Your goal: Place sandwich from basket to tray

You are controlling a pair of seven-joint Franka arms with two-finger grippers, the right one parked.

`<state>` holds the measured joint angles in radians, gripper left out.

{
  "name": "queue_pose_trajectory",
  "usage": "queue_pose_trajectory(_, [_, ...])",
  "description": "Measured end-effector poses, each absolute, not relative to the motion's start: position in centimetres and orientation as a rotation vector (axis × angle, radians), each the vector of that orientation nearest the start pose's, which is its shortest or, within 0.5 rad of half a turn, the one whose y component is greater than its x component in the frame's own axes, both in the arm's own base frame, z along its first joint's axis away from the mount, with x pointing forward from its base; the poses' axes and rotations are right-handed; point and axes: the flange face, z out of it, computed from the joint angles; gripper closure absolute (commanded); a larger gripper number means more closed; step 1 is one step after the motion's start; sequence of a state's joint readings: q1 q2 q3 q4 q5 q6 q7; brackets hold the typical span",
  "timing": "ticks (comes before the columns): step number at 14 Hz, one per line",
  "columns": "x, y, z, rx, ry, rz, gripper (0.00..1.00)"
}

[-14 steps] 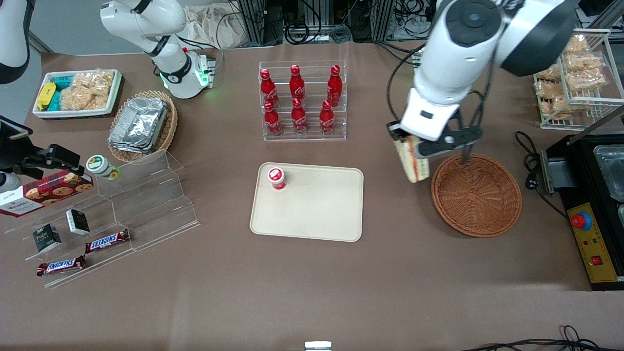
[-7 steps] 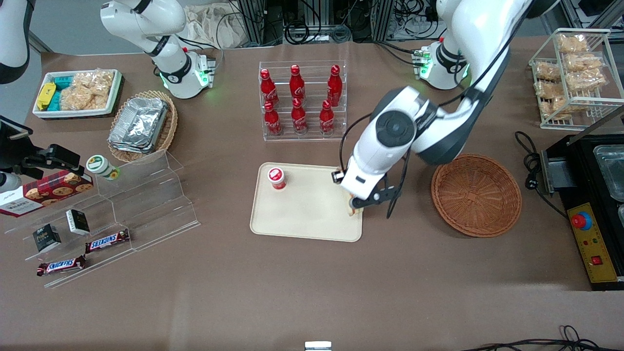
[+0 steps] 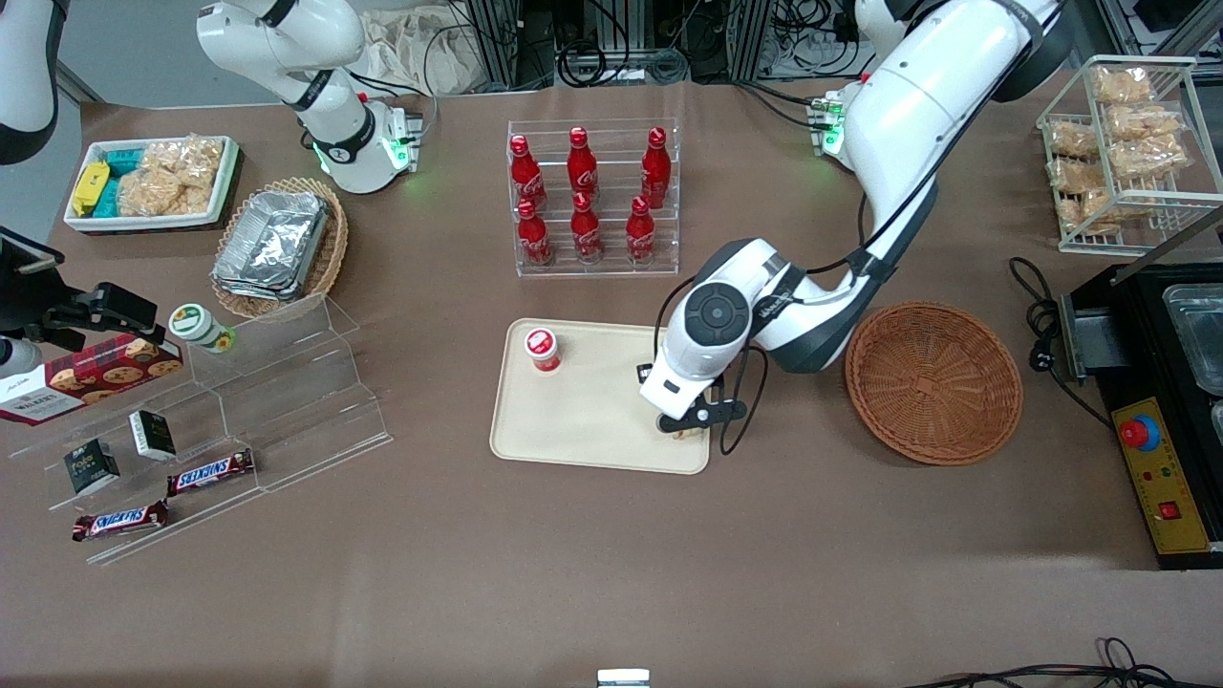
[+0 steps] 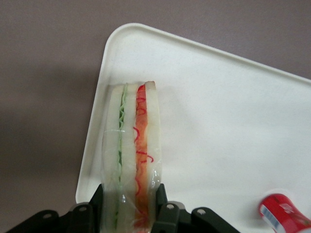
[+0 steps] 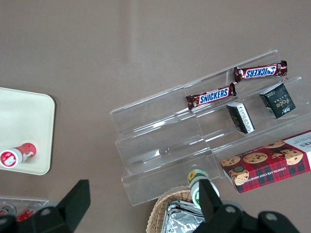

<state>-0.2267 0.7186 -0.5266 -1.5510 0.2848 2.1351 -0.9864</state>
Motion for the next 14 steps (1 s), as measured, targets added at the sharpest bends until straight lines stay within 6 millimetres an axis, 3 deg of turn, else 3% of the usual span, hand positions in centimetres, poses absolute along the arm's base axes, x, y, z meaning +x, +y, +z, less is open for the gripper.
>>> queue_pose_trajectory(1, [55.0, -42.8, 25.7, -3.152, -0.275, 0.146, 0.46])
queue_pose_trajectory(3, [54.7, -43.3, 24.8, -3.138, -0.281, 0.130, 0.02])
queue_pose_trajectory(7, [55.4, -43.7, 26.2, -3.126, -0.440, 0.059, 0.00])
queue_pose_trajectory(9, [56.1, -43.9, 30.0, -3.133, -0.563, -0.023, 0.00])
queue_pose_trajectory(11, [56.5, -43.2, 36.2, -3.108, -0.687, -0.126, 0.00])
queue_pose_trajectory(14, [56.5, -39.4, 45.7, -3.041, -0.824, -0.273, 0.00])
